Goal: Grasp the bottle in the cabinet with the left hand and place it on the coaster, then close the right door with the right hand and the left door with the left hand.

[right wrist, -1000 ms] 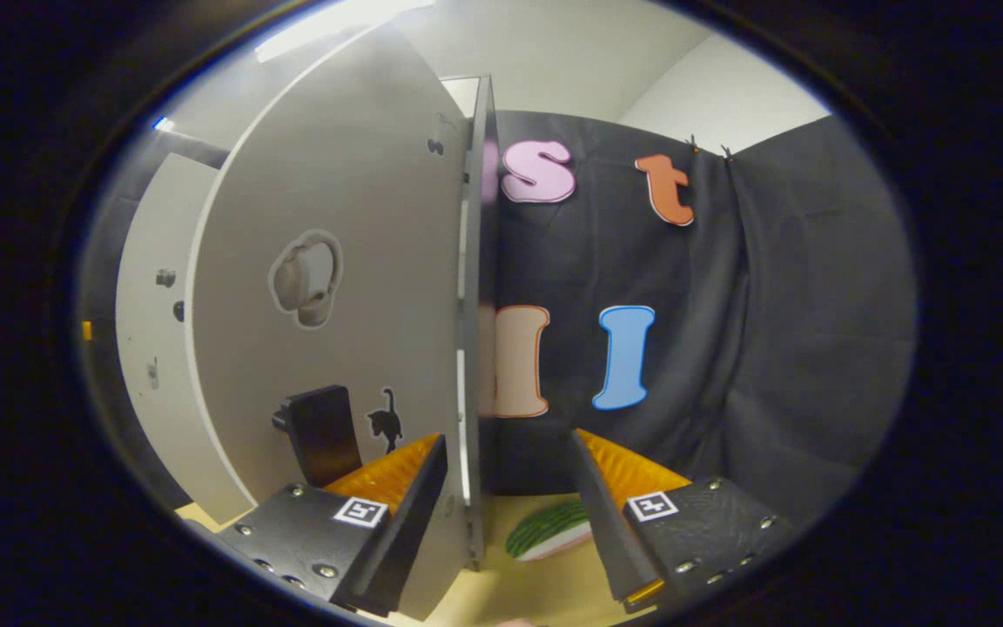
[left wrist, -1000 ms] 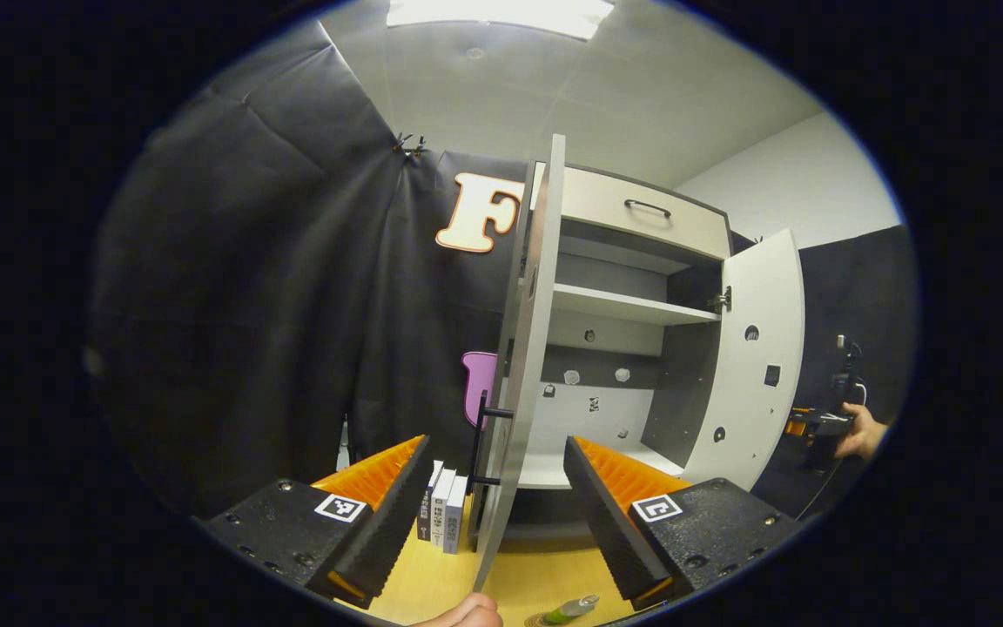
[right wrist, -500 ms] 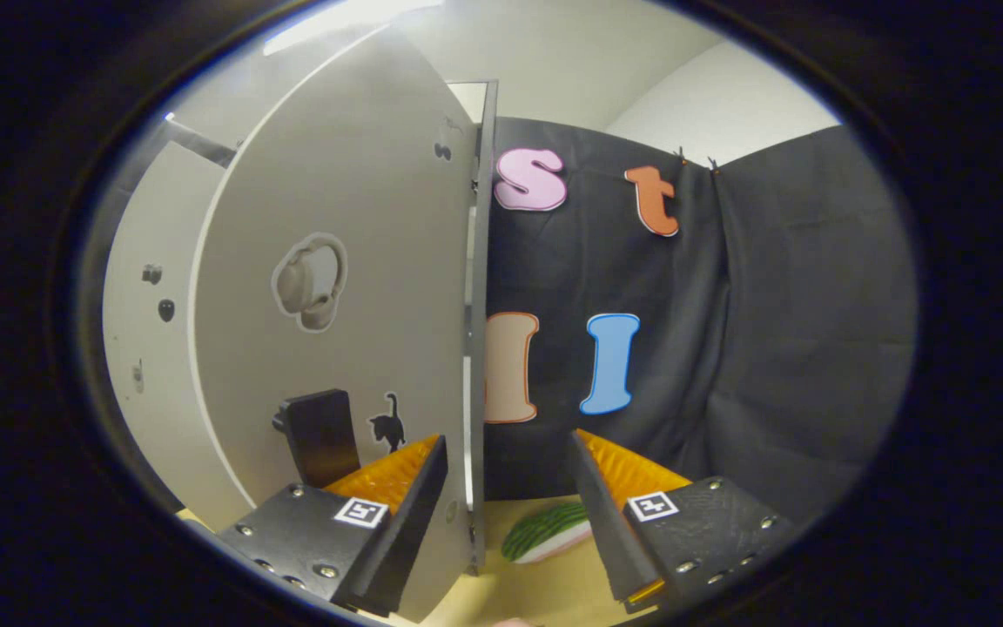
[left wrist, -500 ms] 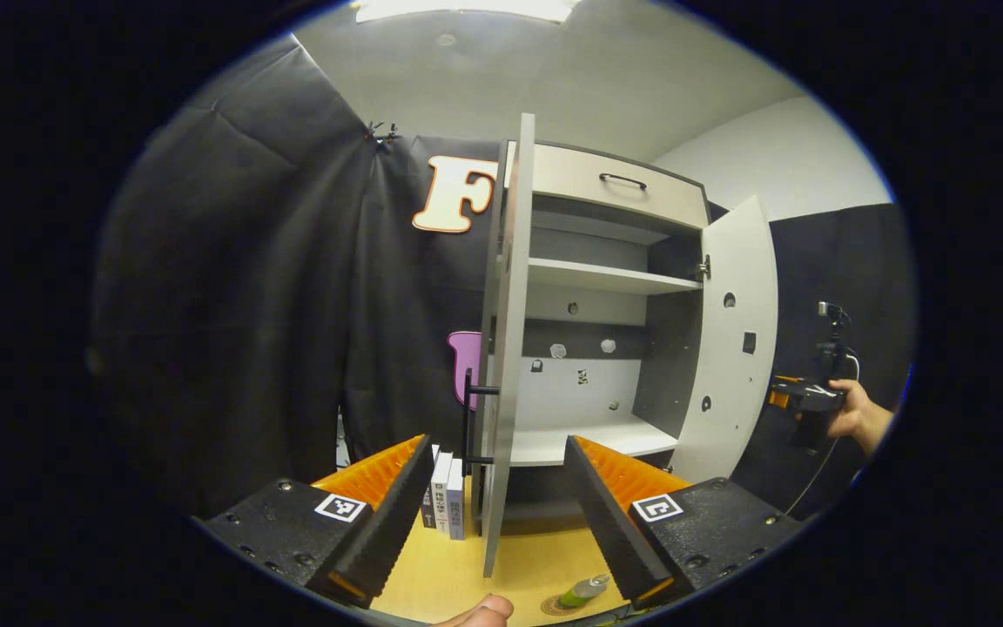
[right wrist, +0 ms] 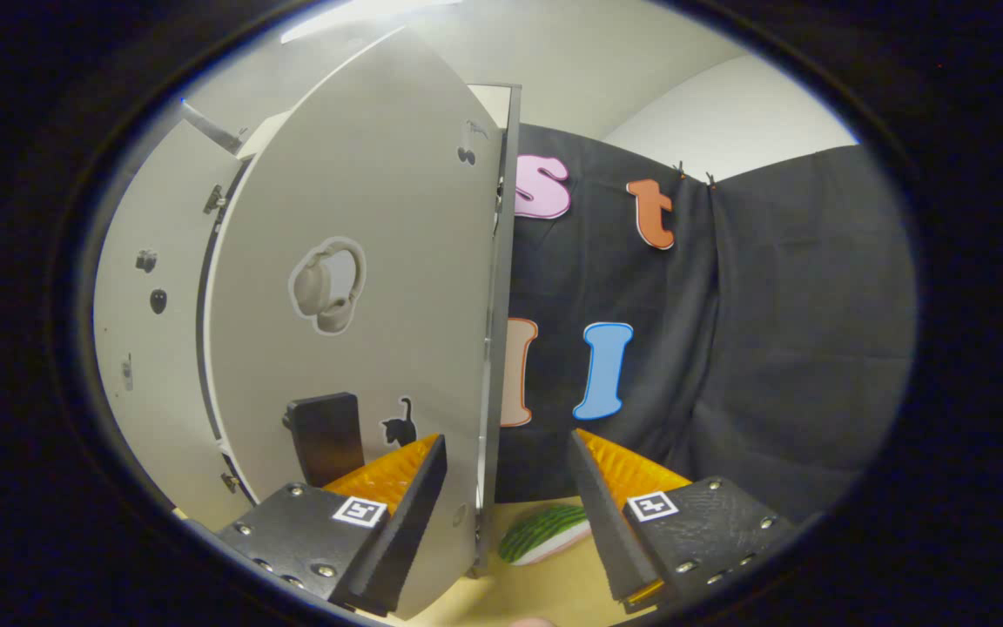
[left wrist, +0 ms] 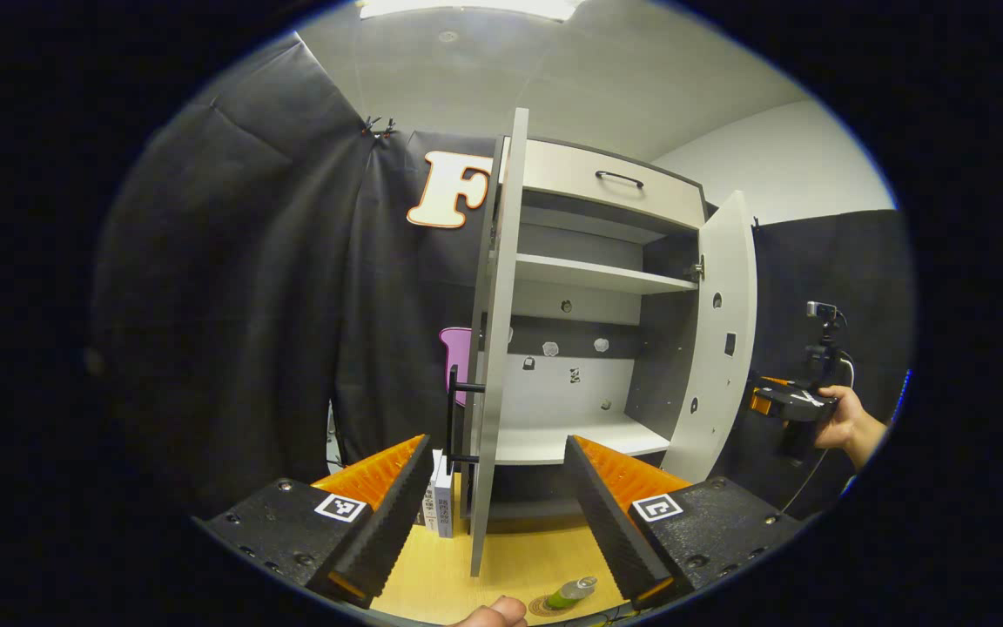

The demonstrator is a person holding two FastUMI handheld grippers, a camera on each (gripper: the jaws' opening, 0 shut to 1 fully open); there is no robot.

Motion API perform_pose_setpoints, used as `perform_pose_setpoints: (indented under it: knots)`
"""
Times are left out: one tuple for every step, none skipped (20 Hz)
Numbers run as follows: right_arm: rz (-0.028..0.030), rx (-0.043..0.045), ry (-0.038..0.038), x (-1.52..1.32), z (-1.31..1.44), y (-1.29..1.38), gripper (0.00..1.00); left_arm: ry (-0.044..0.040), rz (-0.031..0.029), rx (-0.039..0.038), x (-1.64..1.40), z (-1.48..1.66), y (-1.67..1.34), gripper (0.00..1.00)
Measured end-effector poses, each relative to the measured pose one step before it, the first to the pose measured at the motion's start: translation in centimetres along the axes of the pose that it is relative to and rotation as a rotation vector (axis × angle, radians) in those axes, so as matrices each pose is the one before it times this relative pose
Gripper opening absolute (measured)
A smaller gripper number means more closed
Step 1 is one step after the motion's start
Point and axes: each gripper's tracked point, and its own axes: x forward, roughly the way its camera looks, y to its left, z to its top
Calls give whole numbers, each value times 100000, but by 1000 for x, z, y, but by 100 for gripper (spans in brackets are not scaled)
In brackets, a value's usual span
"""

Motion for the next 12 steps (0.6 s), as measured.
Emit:
perform_pose_setpoints:
  knots:
    - [1020, 488, -692, -308, 197, 282, 82, 379, 89, 40, 26, -118, 75, 95]
    - [408, -361, -883, -290, 287, 97, 86, 163, 47, 137, -172, -167, 46, 95]
    - [3, -746, -289, -183, 122, 63, 86, -138, 136, 114, -33, 64, 147, 95]
    - [-63, -462, 159, -155, 26, 77, 85, 5, 131, 190, -2, -52, 116, 95]
    - [-308, 256, 404, -109, -193, 185, 85, 13, -49, 122, -57, 37, 29, 95]
    - [-724, 908, 574, -73, -46, 106, 85, -44, -14, 128, -11, -44, 48, 95]
    - [-81, 1056, 693, -75, -161, 166, 85, -6, 137, 2, 6, 43, 50, 95]
    - [139, 1160, 919, -224, -179, 420, 85, 81, -29, -139, 71, -42, 2, 95]
    - [453, 650, 326, -257, -31, 607, 85, 86, -27, -203, -7, -71, -37, 95]
    - [1599, -51, -395, -202, 128, 722, 82, 154, -2, -160, 0, -113, 11, 95]
    - [2488, -318, -1001, -211, 248, 878, 85, 123, -40, -52, -65, -157, -57, 95]
    - [3026, -596, -1327, -279, 197, 964, 85, 445, -222, 202, -8, -101, -72, 95]
